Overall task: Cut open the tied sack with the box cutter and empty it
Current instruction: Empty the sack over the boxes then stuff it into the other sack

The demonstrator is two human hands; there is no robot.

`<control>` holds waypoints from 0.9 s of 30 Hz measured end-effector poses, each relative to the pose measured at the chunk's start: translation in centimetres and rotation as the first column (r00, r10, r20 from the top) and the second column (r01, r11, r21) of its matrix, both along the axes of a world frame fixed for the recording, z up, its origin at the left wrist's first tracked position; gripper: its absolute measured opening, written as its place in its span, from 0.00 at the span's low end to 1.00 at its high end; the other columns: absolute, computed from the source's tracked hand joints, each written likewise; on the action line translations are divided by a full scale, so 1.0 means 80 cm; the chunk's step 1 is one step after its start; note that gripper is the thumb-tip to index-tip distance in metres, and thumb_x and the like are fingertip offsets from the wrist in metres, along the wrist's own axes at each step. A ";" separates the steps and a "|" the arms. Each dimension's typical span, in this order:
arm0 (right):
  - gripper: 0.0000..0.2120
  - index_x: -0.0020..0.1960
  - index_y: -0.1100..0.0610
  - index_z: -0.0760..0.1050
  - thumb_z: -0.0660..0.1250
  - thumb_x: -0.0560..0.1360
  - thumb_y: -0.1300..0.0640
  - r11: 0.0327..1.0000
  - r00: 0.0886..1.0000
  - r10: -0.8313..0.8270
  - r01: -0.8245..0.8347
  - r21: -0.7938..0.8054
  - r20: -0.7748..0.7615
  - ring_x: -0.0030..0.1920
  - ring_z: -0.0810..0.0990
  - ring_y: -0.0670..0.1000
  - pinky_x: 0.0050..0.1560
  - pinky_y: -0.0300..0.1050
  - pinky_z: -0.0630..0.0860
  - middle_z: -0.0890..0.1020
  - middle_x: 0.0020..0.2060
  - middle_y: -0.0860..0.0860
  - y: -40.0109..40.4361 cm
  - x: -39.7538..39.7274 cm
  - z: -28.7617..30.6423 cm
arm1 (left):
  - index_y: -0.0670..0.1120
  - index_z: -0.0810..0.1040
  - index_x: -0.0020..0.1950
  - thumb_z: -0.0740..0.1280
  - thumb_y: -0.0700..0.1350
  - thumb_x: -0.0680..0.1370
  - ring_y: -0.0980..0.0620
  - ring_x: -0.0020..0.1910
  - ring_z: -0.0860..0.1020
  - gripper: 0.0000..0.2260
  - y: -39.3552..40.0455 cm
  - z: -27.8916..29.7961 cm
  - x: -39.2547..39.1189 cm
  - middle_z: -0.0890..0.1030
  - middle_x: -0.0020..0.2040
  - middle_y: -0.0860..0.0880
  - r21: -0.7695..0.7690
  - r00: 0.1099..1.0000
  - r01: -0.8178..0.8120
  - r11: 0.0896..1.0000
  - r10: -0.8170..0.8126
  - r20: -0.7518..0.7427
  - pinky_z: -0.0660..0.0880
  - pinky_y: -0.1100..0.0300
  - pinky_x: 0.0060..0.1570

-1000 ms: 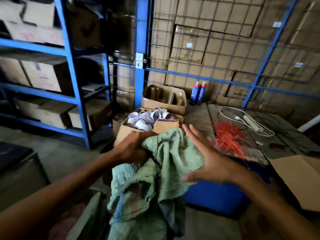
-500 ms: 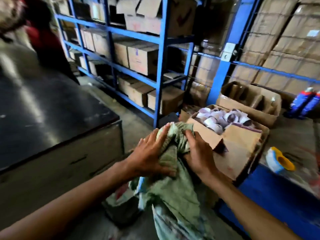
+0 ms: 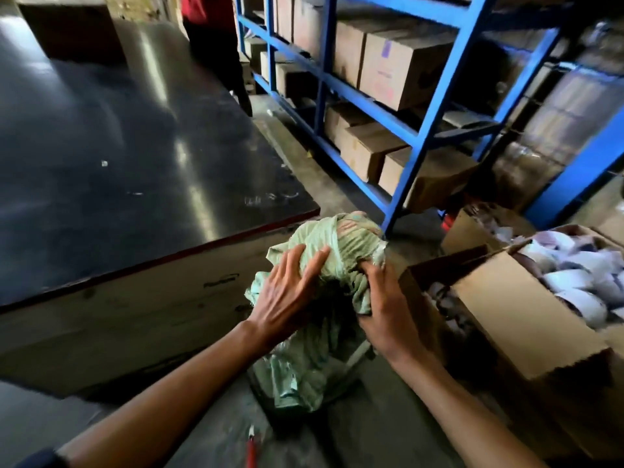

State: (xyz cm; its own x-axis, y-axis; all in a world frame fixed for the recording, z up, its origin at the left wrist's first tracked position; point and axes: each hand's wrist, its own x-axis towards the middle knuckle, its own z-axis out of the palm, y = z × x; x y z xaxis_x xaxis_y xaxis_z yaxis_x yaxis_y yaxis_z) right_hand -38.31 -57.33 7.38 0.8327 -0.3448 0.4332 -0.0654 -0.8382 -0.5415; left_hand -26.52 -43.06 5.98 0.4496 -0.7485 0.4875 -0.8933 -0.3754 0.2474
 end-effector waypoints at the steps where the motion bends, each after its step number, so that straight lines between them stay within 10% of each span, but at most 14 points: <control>1: 0.30 0.64 0.54 0.62 0.72 0.66 0.63 1.000 1.000 0.008 -0.009 -0.022 -0.030 0.59 0.74 0.63 0.57 0.47 0.72 0.73 0.59 0.64 -0.013 0.016 -0.023 | 0.47 0.49 0.74 0.73 0.47 0.69 0.30 0.56 0.76 0.42 -0.007 -0.021 0.010 0.71 0.60 0.29 0.004 1.000 0.008 1.000 -0.008 -0.021 0.78 0.43 0.47; 6: 0.31 0.64 0.55 0.62 0.73 0.67 0.68 0.992 0.987 0.057 -0.073 -0.106 -0.148 0.62 0.72 0.69 0.57 0.62 0.76 0.72 0.61 0.69 -0.061 0.081 -0.173 | 0.52 0.44 0.77 0.70 0.48 0.72 0.28 0.61 0.72 0.43 -0.030 -0.166 0.067 0.60 0.66 0.36 0.066 0.996 0.013 0.998 -0.007 -0.090 0.76 0.39 0.51; 11: 0.31 0.62 0.56 0.64 0.73 0.64 0.57 0.969 0.949 0.083 -0.148 -0.197 -0.305 0.66 0.67 0.71 0.70 0.61 0.55 0.72 0.62 0.68 -0.088 0.120 -0.364 | 0.53 0.44 0.76 0.59 0.46 0.77 0.30 0.65 0.70 0.32 -0.038 -0.343 0.097 0.65 0.67 0.29 0.320 0.976 -0.008 0.947 0.077 -0.203 0.71 0.40 0.59; 16: 0.38 0.69 0.52 0.66 0.62 0.62 0.36 0.967 0.710 0.237 -0.240 0.089 -0.663 0.74 0.54 0.66 0.73 0.58 0.45 0.58 0.74 0.63 -0.054 0.100 -0.537 | 0.55 0.37 0.76 0.62 0.55 0.78 0.41 0.76 0.48 0.39 -0.008 -0.512 0.064 0.48 0.78 0.41 0.756 0.793 0.152 0.637 0.377 -0.477 0.50 0.44 0.72; 21: 0.15 0.51 0.58 0.79 0.72 0.66 0.54 0.871 0.899 0.194 0.026 0.490 -0.392 0.71 0.64 0.56 0.68 0.54 0.68 0.63 0.71 0.60 -0.032 0.102 -0.539 | 0.55 0.37 0.75 0.59 0.57 0.79 0.42 0.77 0.49 0.36 0.023 -0.536 0.055 0.48 0.79 0.42 0.693 0.791 0.130 0.709 0.348 -0.504 0.51 0.47 0.73; 27: 0.14 0.54 0.55 0.74 0.63 0.71 0.51 0.971 0.948 0.032 0.045 0.235 -0.315 0.71 0.61 0.58 0.69 0.57 0.58 0.68 0.69 0.59 0.016 0.107 -0.487 | 0.44 0.63 0.73 0.58 0.55 0.75 0.36 0.71 0.66 0.28 0.050 -0.488 0.069 0.68 0.71 0.35 0.513 0.865 -0.070 0.856 0.308 -0.396 0.62 0.41 0.68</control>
